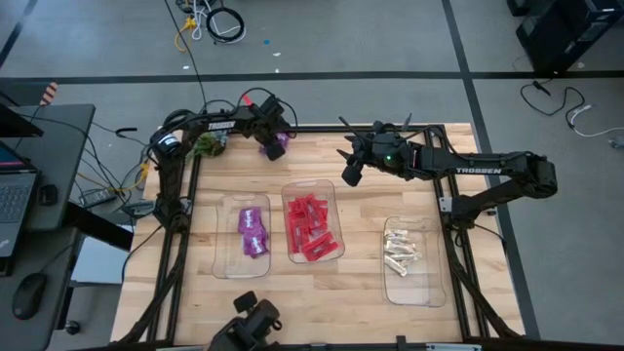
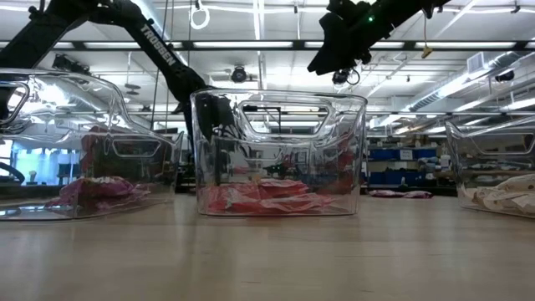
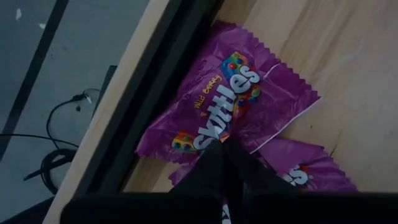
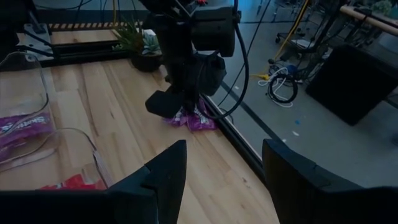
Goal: Sort candy
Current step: Put the violet candy pack into the left transparent bin
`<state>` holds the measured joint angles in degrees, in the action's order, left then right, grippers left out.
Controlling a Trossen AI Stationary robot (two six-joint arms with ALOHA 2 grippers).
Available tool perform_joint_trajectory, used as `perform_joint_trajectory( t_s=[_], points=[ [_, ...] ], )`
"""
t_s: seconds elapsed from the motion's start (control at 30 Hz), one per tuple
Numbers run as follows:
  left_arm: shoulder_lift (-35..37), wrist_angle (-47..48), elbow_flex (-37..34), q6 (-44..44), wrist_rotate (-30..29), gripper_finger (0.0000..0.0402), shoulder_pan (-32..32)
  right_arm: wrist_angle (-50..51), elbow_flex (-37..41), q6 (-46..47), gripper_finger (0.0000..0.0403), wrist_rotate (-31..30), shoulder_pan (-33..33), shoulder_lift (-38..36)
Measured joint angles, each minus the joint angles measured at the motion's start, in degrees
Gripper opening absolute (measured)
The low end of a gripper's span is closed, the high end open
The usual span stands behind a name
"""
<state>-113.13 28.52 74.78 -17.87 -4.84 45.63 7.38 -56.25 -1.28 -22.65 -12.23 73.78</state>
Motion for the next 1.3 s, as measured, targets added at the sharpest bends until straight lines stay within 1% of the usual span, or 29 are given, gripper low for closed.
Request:
perform_joint_trajectory(
  t_s=[0.2, 0.33, 0.5, 0.63, 0.73, 0.87, 1.03, 1.1, 1.17, 1.3],
  points=[
    [4.5, 0.5, 0.0, 0.0, -0.2, 0.0001, -1.2, -0.1, 0.0, -0.2, 0.0195, 0.0, 0.0, 0.0],
    [9.0, 3.8, 0.0, 0.3, -0.2, 0.0001, -2.7, -0.1, 0.0, 0.0, 0.0195, 0.0, 0.0, 0.0],
    [17.1, 12.8, -0.1, 1.7, -0.2, 0.0001, -6.2, 0.0, 0.0, 0.1, 0.0195, 0.0, 0.1, 0.0],
    [25.1, 20.7, -0.1, 5.0, -0.2, 0.0000, -11.2, 0.0, 0.0, 0.1, 0.0195, 0.3, 0.1, 0.0],
    [30.8, 26.3, -0.1, 9.7, -0.2, 0.0000, -15.9, 0.0, 0.0, 0.1, 0.0195, 0.3, 0.1, 0.0],
    [36.9, 35.5, -0.1, 19.1, -0.2, 0.0000, -22.8, 0.0, 0.0, 0.1, 0.0195, 0.9, 0.1, 0.1],
    [40.4, 45.5, -0.1, 31.4, -0.2, 0.0000, -32.0, 0.0, 0.0, 0.3, 0.0195, 4.1, 0.1, 0.2],
    [41.0, 47.1, -0.7, 35.4, -0.8, 0.0000, -35.8, -0.1, 0.0, 1.0, 0.0195, 4.4, 0.1, 0.2],
    [41.5, 47.4, -2.9, 39.1, -1.1, 0.0000, -38.9, -0.3, 0.0, 1.3, 0.0195, 4.4, 0.1, 0.2],
    [42.5, 46.0, -10.2, 45.2, -1.1, 0.0000, -44.2, -0.4, 0.0, 1.5, 0.0195, 4.4, 0.4, 0.2]
  ],
)
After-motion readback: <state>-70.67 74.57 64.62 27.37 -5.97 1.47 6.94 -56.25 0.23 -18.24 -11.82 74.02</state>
